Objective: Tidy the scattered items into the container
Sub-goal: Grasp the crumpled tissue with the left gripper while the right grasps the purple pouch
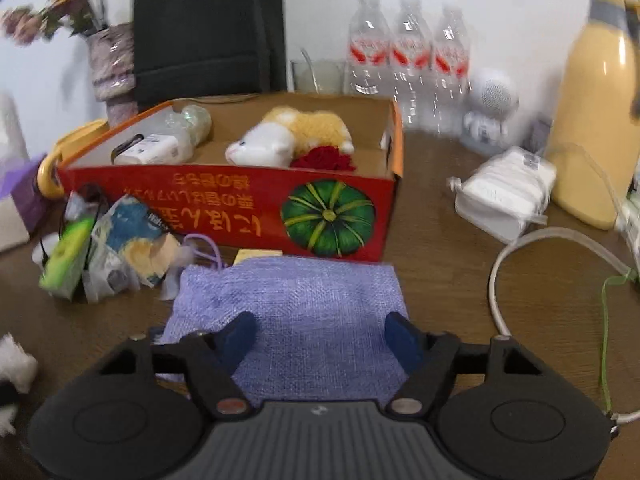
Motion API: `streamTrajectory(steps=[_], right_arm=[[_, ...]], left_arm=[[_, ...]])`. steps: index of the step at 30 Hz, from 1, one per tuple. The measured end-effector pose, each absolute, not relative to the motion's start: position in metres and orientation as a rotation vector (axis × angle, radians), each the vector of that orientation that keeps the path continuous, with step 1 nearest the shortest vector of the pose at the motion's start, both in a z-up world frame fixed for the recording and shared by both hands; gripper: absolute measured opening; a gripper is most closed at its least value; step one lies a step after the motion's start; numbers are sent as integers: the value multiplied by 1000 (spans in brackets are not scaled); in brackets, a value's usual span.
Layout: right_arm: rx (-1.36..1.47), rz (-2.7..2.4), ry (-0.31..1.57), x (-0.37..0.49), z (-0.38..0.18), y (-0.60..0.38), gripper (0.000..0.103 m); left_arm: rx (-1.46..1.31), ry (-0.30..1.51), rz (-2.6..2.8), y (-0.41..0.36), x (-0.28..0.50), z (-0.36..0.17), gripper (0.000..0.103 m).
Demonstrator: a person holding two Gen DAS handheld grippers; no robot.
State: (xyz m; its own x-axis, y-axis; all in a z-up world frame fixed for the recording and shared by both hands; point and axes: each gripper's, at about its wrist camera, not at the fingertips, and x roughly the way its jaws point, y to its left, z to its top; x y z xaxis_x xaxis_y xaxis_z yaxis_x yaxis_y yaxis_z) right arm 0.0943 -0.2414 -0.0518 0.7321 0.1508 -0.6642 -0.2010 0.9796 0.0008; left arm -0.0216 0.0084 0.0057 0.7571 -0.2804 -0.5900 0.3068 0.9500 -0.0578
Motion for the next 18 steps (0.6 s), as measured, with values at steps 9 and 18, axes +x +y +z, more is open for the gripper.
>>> streamTrajectory(steps=[9,18], right_arm=[[-85,216,780,85,-42,-239,4],[62,164,679,7,-28,-267,2]], left_arm=[[40,628,-302,6,-26,7,26],[7,560,-291,21,-65,24,26]])
